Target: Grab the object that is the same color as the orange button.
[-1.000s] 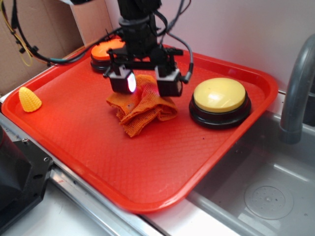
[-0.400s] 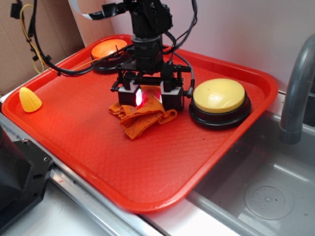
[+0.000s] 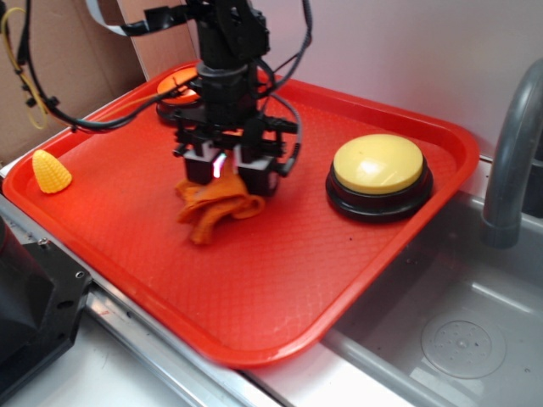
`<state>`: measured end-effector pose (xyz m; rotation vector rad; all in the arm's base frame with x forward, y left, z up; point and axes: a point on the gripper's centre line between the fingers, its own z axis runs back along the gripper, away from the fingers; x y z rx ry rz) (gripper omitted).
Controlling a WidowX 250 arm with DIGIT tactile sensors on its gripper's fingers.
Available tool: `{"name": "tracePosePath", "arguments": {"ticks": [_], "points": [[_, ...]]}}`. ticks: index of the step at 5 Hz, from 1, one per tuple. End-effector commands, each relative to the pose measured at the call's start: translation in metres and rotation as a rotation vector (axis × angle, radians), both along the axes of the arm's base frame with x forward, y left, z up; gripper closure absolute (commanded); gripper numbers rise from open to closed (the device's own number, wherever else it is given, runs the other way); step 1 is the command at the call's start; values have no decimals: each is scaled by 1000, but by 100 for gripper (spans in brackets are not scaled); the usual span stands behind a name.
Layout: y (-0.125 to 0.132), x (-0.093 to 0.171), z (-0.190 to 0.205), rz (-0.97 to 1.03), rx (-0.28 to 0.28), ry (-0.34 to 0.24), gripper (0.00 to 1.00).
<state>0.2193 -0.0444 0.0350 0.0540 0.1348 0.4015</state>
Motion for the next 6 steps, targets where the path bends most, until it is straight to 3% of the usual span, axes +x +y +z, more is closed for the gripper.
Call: {"name": "tracePosePath", "arguments": {"ticks": [1, 3, 4, 5, 6], "points": [[0, -22, 70, -83, 75, -69, 100], [-47, -32, 130, -278, -46, -162, 100], [-61, -33, 141, -343, 27, -175, 100], [-31, -23, 141, -302, 72, -177, 100], [10, -20, 135, -240, 36, -177, 100]]}}
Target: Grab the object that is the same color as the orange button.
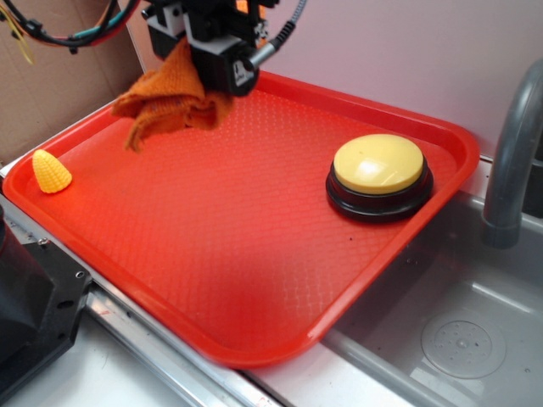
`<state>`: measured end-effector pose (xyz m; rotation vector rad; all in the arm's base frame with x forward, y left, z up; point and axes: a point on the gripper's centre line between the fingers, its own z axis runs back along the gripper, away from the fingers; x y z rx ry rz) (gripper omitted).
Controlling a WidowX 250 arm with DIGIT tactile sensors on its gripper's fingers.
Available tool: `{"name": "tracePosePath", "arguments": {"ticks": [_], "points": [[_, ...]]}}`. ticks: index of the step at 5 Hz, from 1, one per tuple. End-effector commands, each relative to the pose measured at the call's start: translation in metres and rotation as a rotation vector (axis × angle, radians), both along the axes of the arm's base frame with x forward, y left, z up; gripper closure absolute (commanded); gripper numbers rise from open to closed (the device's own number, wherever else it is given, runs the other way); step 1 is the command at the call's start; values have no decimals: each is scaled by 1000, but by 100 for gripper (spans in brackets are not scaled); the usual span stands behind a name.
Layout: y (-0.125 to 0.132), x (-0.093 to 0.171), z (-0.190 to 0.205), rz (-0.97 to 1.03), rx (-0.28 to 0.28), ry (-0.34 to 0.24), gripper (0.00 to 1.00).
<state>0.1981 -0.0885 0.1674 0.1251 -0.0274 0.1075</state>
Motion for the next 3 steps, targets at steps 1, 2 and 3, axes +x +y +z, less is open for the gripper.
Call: {"name": "tracePosePath", "arguments": {"ticks": [1, 2, 3], "points": [[73, -7, 6, 111, -50, -48, 100], [84, -23, 17, 173, -41, -101, 100], [82, -21, 15, 170, -40, -99, 100]]}}
